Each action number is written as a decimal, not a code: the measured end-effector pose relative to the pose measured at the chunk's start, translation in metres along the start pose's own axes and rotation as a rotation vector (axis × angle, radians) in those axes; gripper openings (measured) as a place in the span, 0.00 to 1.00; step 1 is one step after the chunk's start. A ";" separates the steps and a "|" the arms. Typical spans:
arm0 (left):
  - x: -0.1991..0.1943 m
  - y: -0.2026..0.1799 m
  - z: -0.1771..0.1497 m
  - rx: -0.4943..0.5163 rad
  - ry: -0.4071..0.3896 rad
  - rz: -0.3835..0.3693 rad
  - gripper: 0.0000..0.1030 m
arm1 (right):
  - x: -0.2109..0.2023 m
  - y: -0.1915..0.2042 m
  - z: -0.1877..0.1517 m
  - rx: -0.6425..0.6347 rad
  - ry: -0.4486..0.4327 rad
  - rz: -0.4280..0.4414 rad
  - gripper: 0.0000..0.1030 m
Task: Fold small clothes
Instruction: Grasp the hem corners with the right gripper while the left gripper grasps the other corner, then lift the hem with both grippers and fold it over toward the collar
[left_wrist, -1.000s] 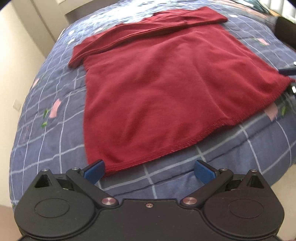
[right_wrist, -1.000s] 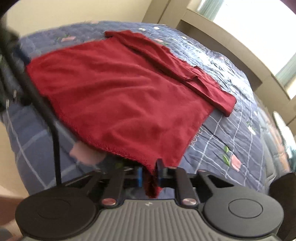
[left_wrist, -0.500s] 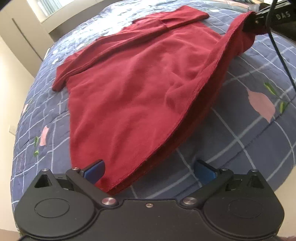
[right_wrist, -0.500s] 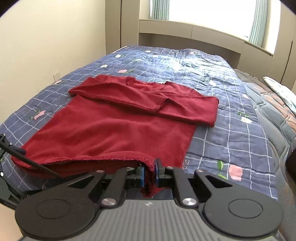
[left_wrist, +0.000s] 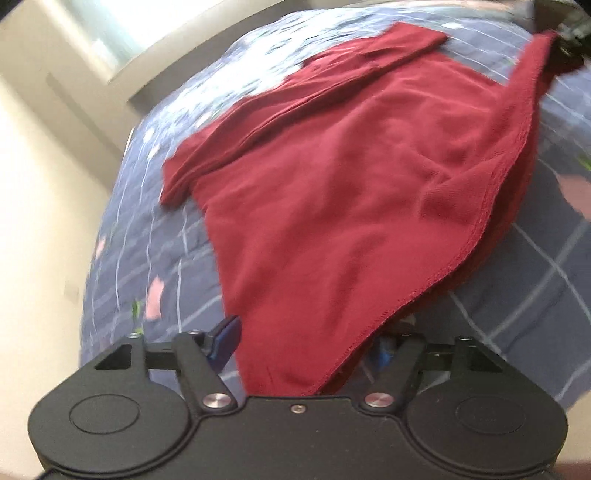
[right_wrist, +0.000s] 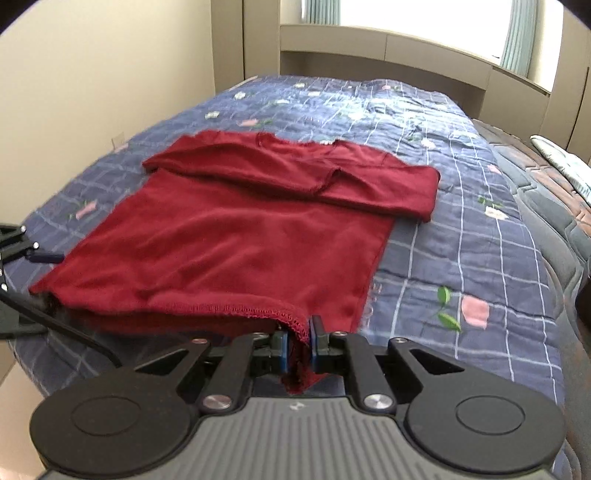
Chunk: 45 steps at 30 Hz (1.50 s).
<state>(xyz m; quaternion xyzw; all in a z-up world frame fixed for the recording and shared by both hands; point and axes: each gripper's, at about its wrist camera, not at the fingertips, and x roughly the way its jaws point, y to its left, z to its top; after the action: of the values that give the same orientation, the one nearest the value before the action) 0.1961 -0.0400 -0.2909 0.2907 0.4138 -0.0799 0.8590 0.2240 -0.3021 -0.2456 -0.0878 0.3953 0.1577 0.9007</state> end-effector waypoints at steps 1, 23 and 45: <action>-0.001 -0.003 0.000 0.032 -0.006 0.003 0.55 | 0.000 0.000 -0.003 -0.003 0.006 0.002 0.12; -0.116 0.019 0.049 0.055 -0.039 0.035 0.04 | -0.122 0.006 0.009 0.107 0.032 0.005 0.06; -0.174 0.033 0.062 -0.113 0.130 -0.080 0.05 | -0.147 -0.014 0.026 0.246 0.075 0.018 0.07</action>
<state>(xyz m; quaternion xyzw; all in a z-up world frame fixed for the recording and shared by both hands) 0.1374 -0.0665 -0.1143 0.2294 0.4837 -0.0717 0.8416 0.1532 -0.3392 -0.1193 0.0211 0.4458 0.1129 0.8877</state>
